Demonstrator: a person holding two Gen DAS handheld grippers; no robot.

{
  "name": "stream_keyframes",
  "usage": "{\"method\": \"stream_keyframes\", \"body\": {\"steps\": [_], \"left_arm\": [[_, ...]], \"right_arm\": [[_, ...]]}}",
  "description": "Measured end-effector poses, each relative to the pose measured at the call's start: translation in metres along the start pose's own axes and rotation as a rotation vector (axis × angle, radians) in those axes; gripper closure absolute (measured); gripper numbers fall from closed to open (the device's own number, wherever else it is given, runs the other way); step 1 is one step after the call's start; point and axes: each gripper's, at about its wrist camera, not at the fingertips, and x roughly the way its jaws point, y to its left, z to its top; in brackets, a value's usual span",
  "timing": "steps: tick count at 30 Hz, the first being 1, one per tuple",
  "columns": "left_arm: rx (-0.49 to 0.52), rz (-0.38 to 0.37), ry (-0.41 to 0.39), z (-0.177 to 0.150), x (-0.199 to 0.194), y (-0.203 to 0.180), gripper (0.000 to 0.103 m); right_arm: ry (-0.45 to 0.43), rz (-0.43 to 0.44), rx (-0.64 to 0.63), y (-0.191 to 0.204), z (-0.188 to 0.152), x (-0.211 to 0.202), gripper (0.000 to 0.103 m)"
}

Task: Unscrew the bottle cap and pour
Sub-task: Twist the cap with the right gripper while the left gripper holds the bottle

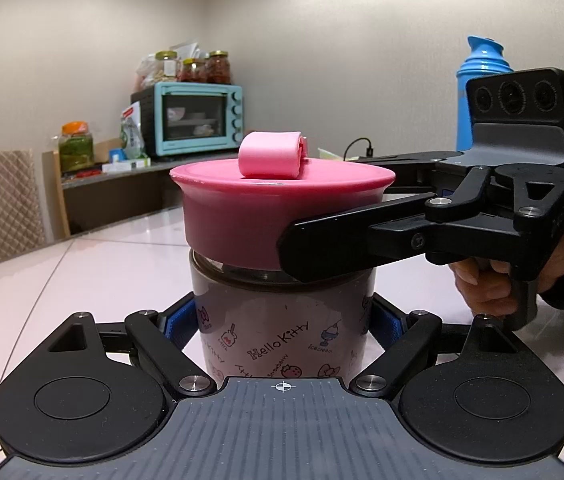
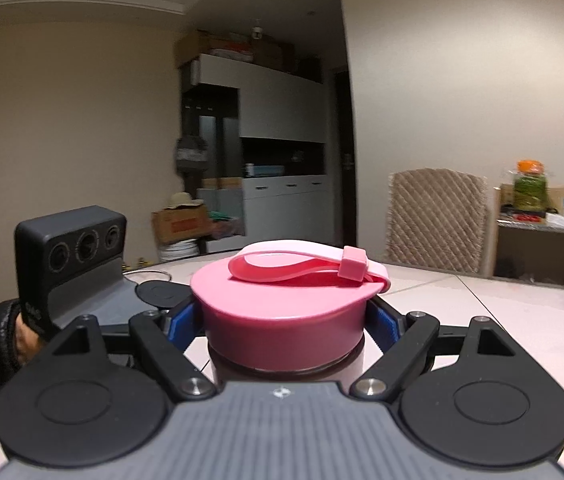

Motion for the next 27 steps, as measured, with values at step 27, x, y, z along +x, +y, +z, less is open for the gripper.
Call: {"method": "stream_keyframes", "body": {"steps": [27], "left_arm": [[0.0, 0.001, 0.0, 0.0, 0.001, -0.001, 0.013]], "right_arm": [[-0.01, -0.374, 0.071, 0.059, 0.001, -0.011, 0.002]]}}
